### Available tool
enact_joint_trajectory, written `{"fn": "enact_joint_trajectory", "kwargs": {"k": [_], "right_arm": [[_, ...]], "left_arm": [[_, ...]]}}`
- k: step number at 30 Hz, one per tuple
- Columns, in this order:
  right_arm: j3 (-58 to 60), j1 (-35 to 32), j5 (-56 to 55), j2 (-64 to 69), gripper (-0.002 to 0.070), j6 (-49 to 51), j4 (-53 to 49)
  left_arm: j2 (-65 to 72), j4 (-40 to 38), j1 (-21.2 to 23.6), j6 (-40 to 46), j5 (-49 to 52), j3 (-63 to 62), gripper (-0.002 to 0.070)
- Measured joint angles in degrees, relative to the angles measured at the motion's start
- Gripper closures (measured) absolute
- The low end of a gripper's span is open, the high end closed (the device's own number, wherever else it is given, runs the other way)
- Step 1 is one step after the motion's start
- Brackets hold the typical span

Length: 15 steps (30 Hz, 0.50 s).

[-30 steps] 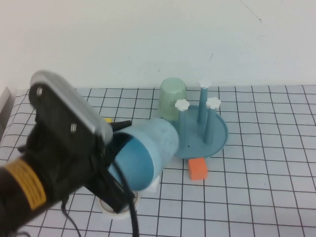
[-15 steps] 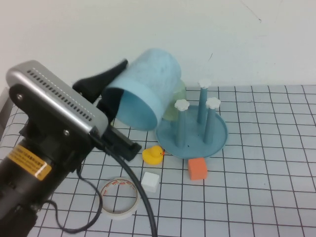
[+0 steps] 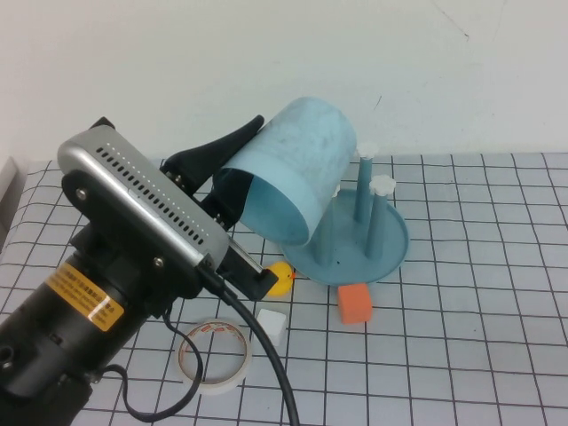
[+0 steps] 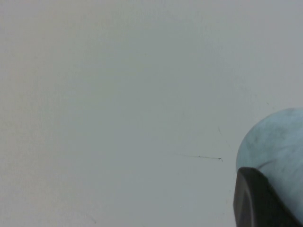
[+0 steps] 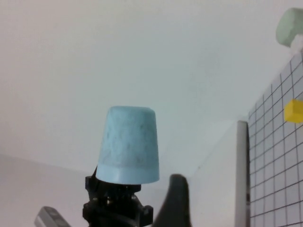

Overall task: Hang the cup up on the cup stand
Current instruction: Adjust the cup with two arms

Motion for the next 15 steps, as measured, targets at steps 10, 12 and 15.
{"fn": "enact_joint_trajectory", "kwargs": {"k": [10,12,15], "right_arm": [[-18.4,0.0,13.71,34.33,0.0064,-12.12,0.13],[-22.3,0.0,16.55,39.85,0.0064,-13.63,0.13],[-28.66,2.03,16.92,46.57,0.0064,-14.93,0.13]], "left_arm": [[0.0,0.01,0.0,-0.81,0.0,0.0,0.0664],[0.0,-0.47,0.0,-1.5,0.0,0.0,0.0664],[0.0,-1.91,0.0,-2.41,0.0,0.0,0.0664]]}}
